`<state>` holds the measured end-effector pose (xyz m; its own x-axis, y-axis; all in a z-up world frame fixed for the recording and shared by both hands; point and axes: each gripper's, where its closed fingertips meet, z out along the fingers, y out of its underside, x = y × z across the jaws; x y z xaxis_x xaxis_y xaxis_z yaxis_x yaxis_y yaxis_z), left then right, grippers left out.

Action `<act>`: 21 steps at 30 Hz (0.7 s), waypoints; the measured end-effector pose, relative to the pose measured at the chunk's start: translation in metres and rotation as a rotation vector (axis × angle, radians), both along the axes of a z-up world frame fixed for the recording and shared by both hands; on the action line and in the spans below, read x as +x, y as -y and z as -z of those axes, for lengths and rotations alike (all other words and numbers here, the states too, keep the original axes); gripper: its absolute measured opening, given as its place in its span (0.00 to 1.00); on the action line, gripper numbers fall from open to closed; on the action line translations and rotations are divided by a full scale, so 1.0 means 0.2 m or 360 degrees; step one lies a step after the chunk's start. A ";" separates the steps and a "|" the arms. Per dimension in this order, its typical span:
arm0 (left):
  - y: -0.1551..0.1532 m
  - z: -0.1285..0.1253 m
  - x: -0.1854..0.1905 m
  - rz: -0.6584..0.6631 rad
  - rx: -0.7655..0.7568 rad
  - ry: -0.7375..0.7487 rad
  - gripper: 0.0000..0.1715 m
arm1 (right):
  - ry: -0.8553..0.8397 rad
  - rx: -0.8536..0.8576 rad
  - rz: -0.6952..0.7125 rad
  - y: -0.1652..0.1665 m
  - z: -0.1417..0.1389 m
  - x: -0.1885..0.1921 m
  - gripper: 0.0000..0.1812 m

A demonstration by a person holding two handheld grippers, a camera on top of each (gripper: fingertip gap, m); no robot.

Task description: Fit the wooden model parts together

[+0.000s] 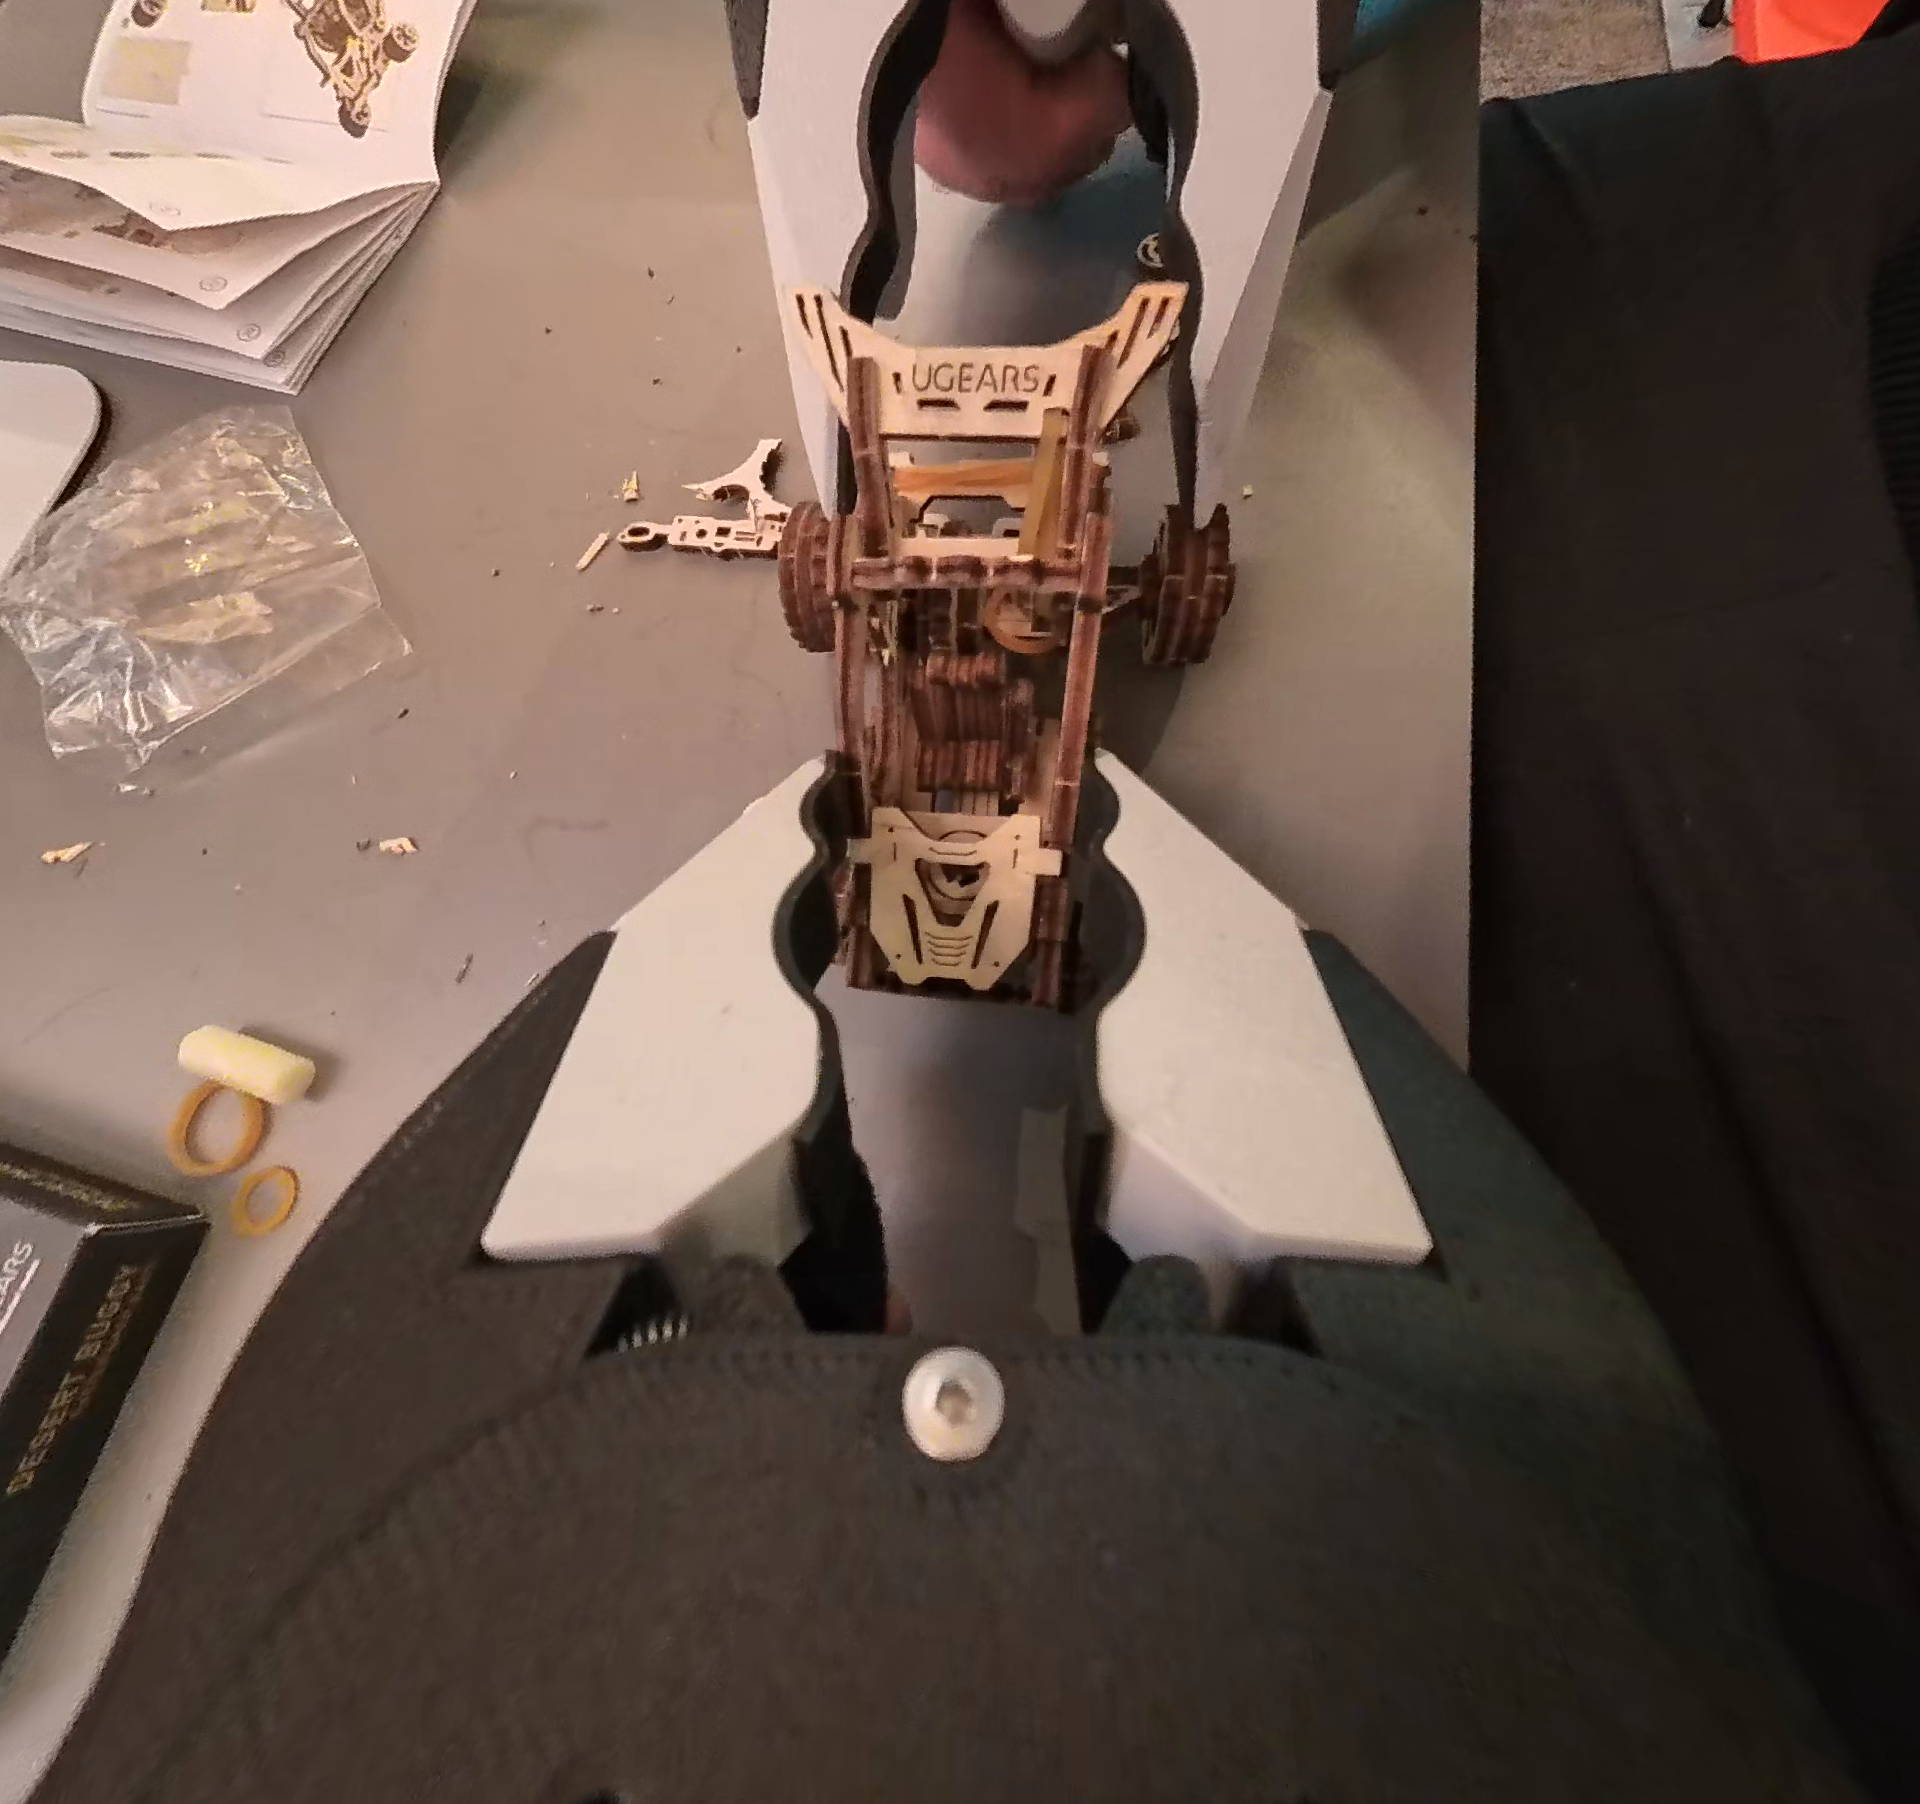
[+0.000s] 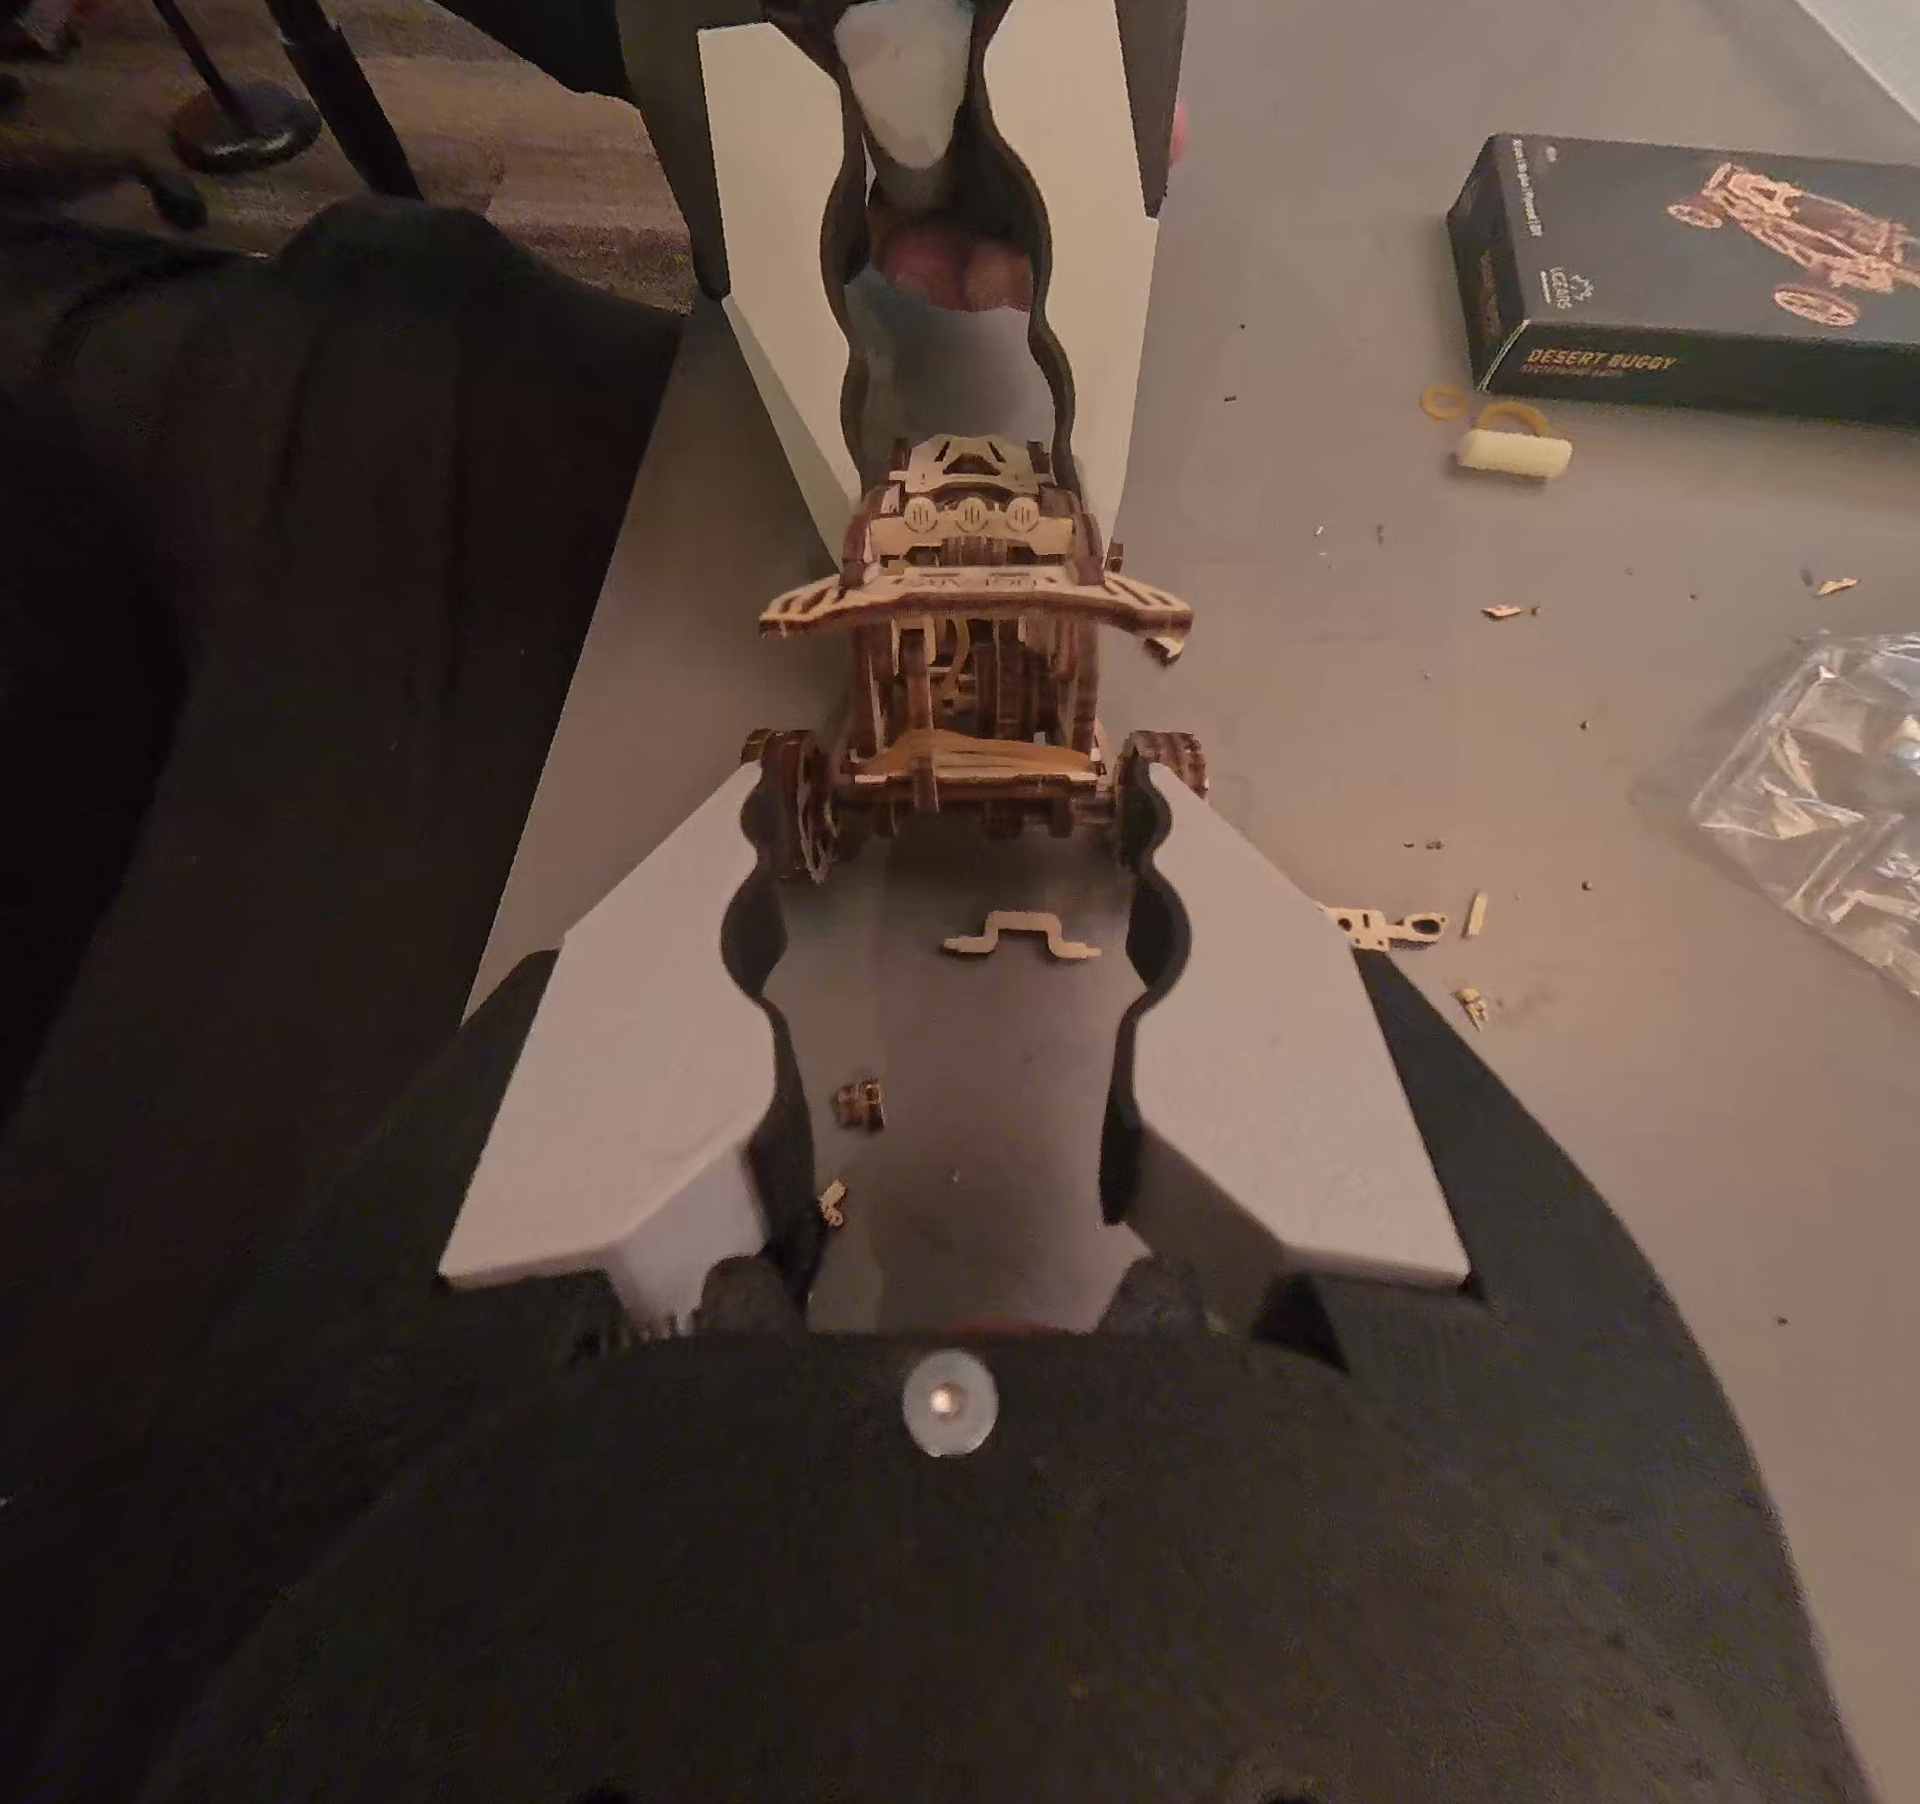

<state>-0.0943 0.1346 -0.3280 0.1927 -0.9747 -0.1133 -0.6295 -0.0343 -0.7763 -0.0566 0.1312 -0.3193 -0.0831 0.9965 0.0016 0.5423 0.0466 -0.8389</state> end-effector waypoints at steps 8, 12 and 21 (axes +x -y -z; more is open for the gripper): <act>0.01 0.00 -0.02 0.0013 0.0001 -0.0005 0.24 | 0.0083 0.0071 0.0006 0.00 0.06 0.00 0.51; 0.02 0.00 -0.04 -0.0001 0.0000 0.0004 0.24 | 0.0031 0.0072 0.0007 0.01 0.04 -0.02 0.50; -0.01 -0.01 -0.05 -0.0064 0.0042 -0.0016 0.27 | 0.0021 0.0116 -0.0006 0.00 0.03 -0.05 0.44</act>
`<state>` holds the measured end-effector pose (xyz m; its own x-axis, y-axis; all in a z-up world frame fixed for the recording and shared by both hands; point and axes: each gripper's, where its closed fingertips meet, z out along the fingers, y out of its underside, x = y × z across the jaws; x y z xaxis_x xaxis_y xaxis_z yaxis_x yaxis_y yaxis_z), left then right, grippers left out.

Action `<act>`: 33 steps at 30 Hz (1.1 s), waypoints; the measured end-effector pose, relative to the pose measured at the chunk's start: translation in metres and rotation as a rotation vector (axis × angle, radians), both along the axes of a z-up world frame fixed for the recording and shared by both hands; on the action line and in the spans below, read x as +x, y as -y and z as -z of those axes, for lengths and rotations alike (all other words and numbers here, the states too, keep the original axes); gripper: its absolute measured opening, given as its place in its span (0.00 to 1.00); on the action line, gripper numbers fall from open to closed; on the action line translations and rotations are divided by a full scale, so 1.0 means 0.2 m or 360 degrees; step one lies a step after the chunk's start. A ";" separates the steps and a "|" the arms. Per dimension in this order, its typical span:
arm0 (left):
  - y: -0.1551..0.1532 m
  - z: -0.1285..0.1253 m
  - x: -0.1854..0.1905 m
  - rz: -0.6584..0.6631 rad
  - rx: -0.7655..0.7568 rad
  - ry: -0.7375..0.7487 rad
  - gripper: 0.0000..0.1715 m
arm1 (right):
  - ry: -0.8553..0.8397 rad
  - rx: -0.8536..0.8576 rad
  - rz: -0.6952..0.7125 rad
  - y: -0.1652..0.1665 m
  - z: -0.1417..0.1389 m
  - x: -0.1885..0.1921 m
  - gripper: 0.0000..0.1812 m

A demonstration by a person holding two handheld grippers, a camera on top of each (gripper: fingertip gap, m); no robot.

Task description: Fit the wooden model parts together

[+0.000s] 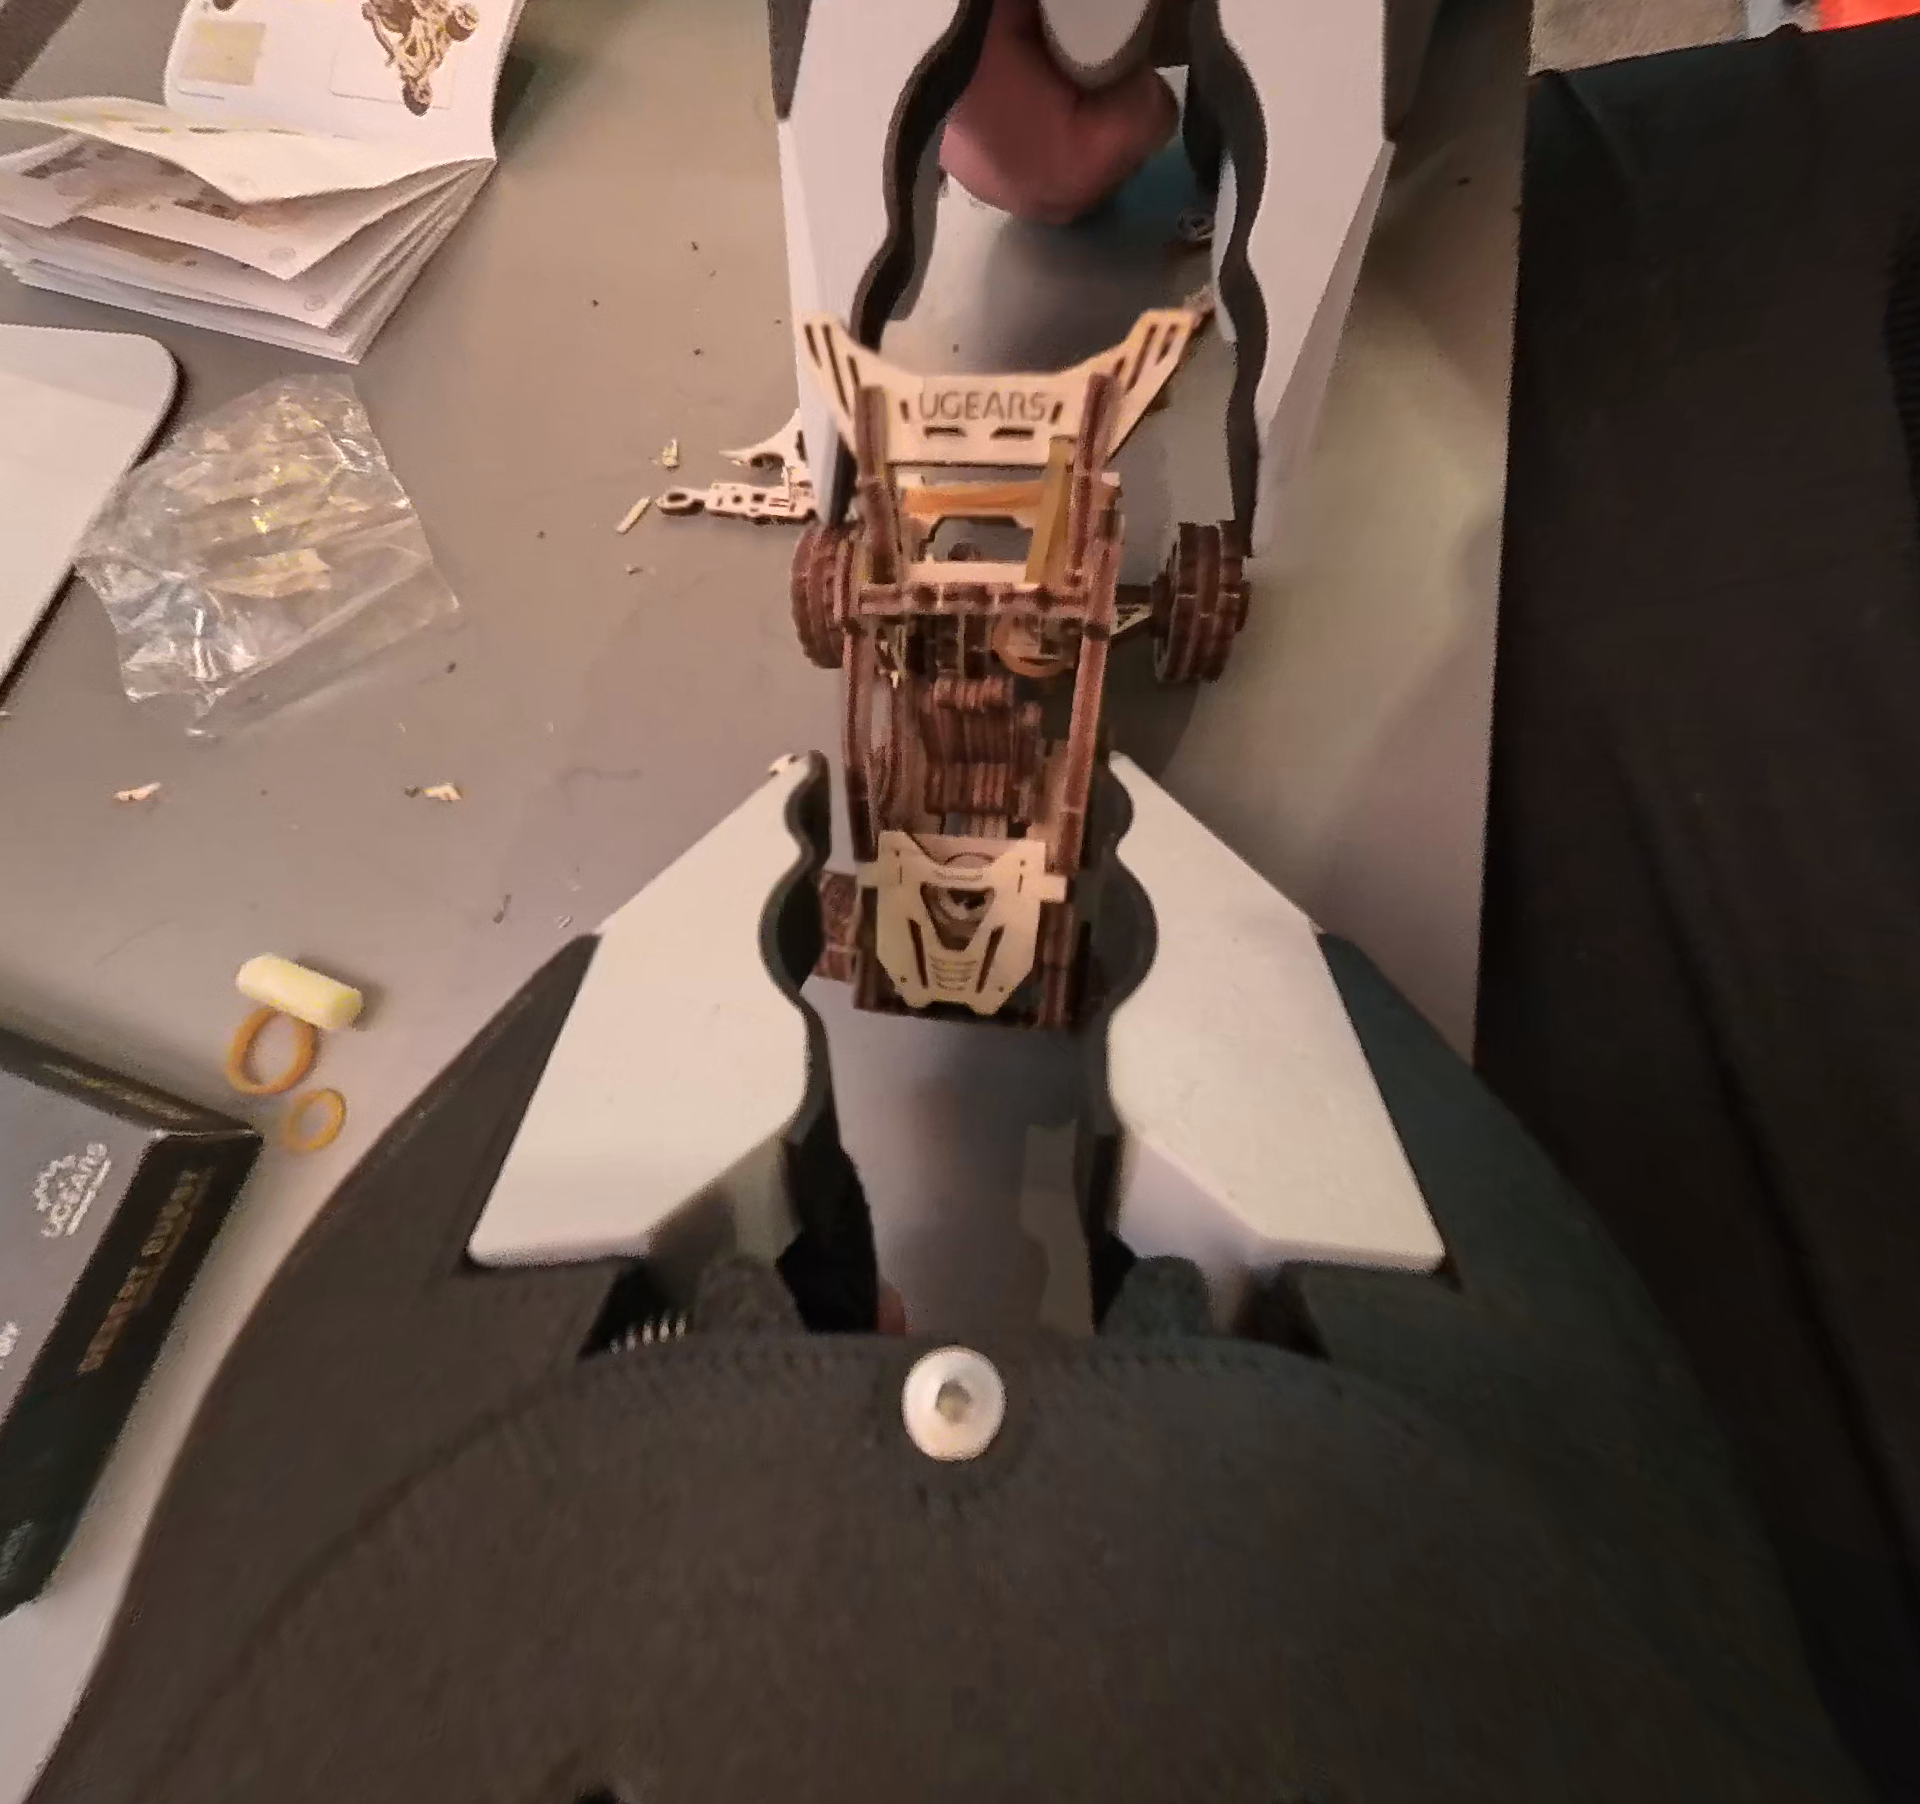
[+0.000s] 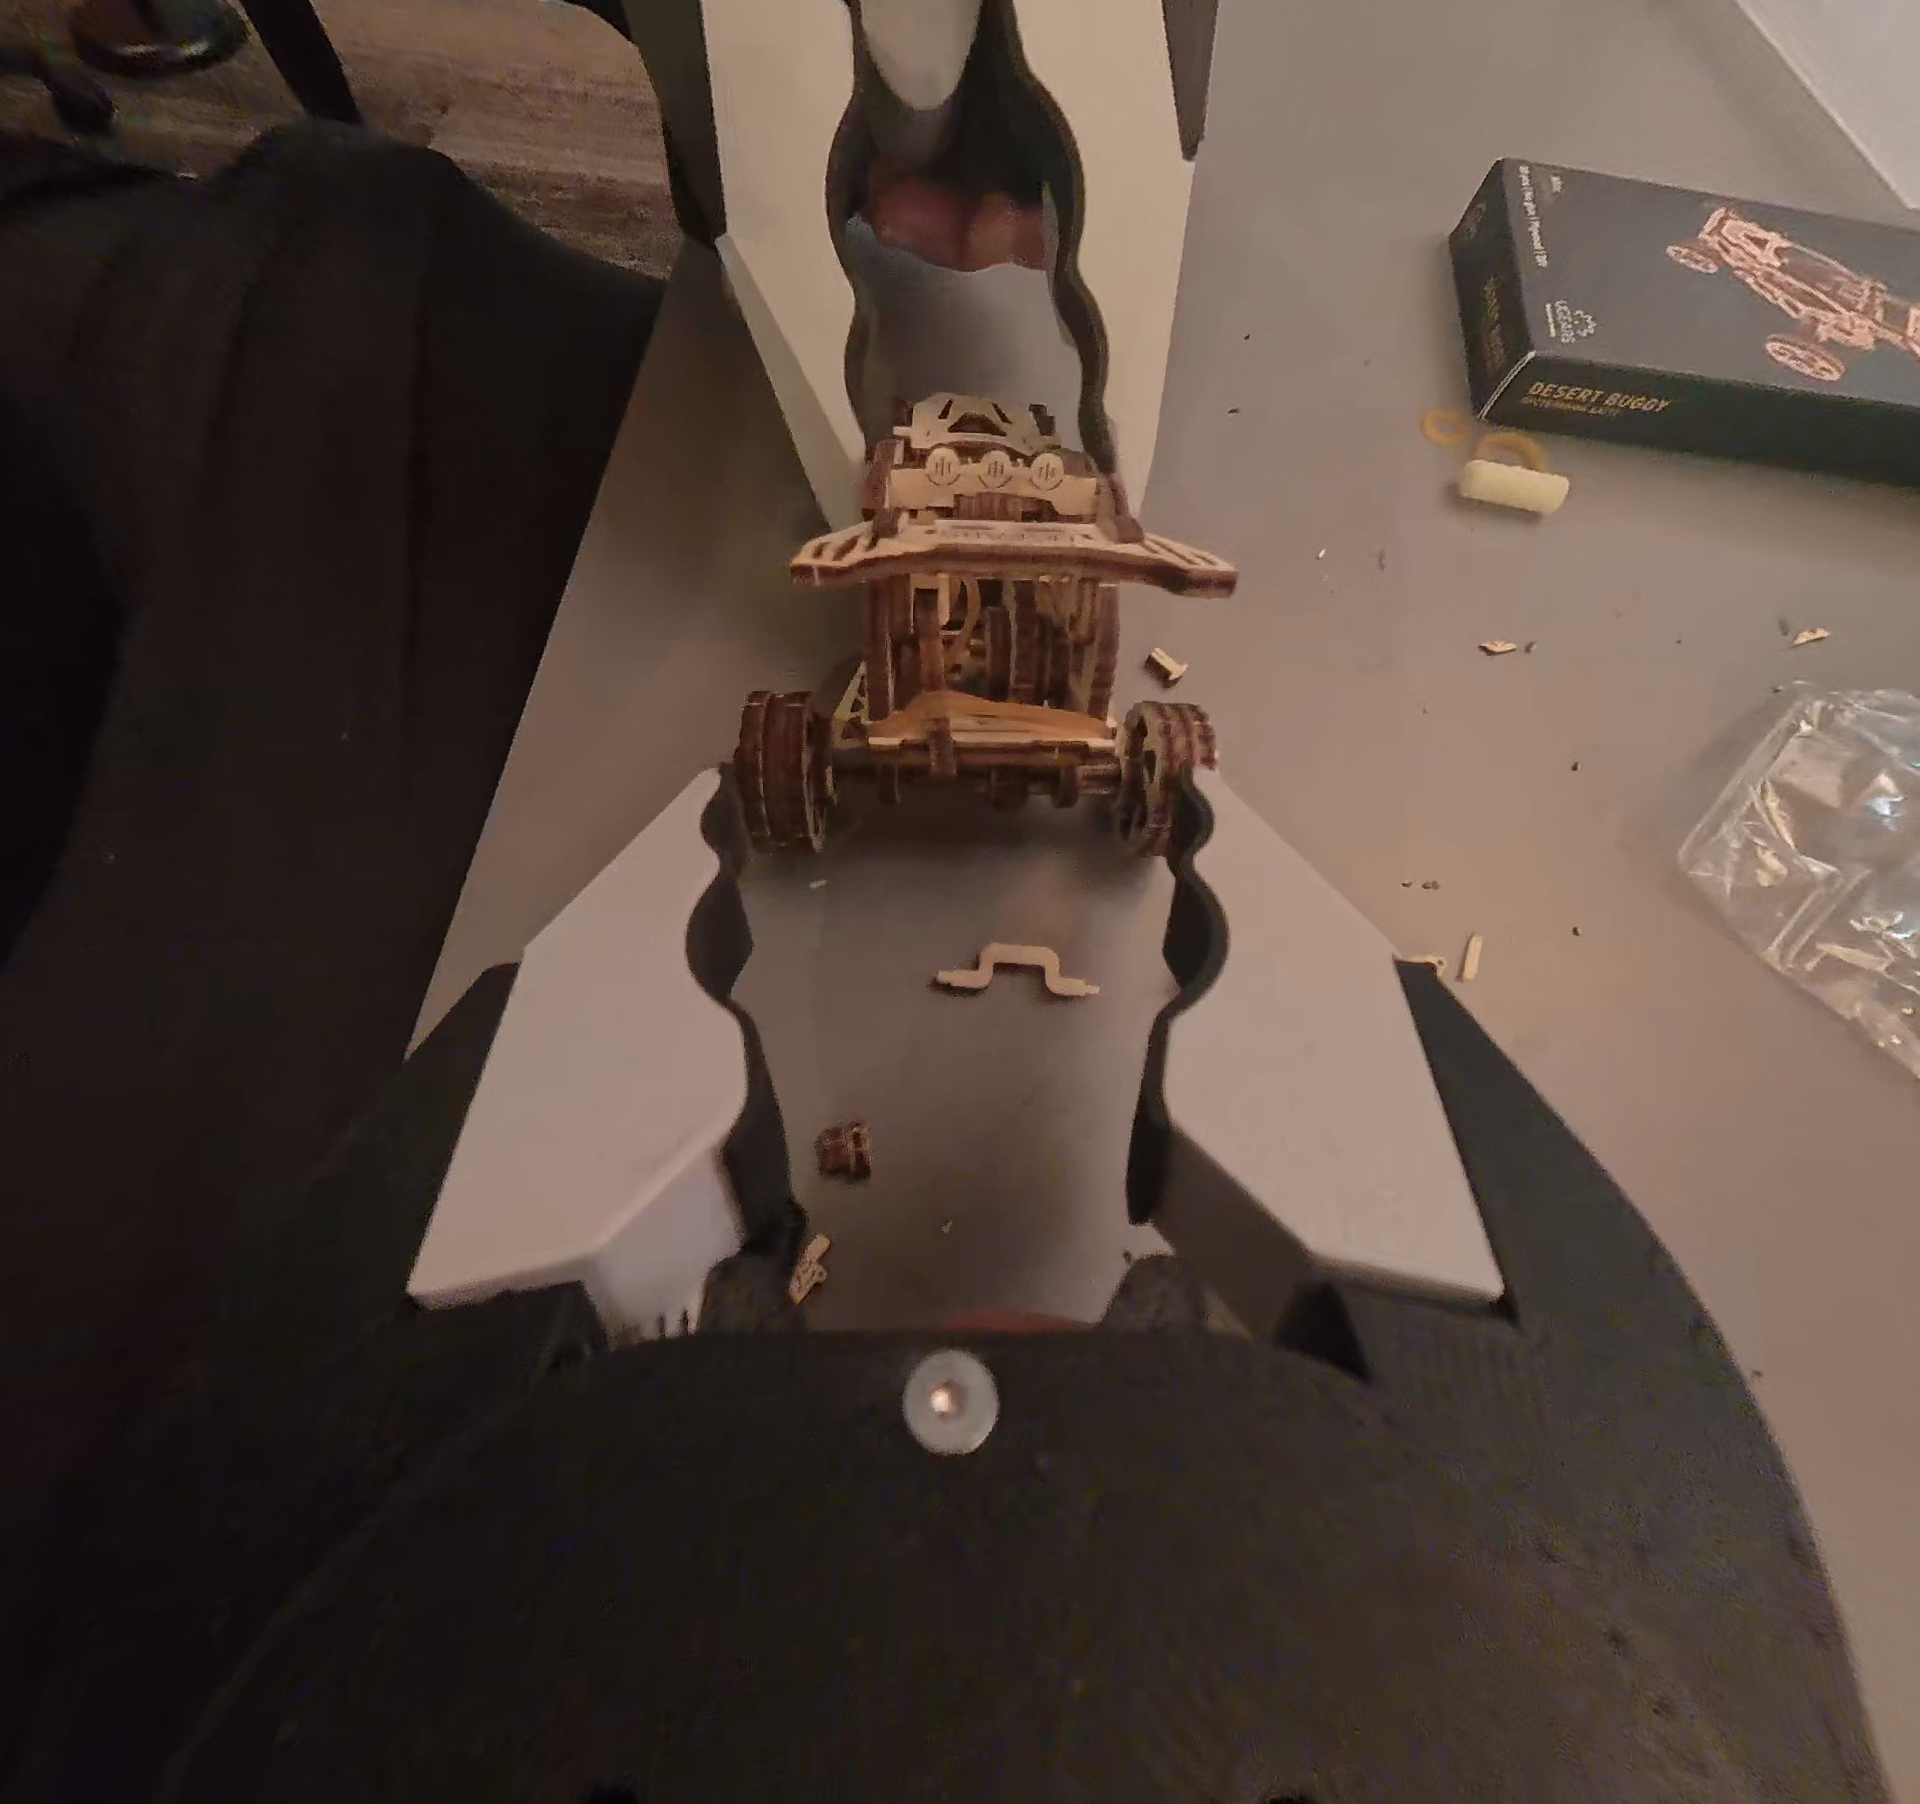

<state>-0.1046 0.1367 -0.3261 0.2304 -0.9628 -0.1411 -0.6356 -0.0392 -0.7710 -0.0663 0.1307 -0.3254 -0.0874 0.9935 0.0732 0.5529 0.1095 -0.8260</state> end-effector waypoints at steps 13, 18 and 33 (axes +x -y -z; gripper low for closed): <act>-0.10 -0.17 0.05 -0.0183 -0.0107 0.0334 0.25 | -0.0175 -0.0135 0.0111 -0.08 -0.16 0.04 0.47; -0.28 -0.32 0.06 -0.0530 -0.0209 0.0614 0.25 | -0.0152 0.0451 0.0268 -0.21 -0.34 0.14 0.37; -0.43 -0.70 0.33 -0.0838 0.0126 0.0922 0.25 | -0.0216 0.1186 0.0722 -0.49 -0.68 0.29 0.18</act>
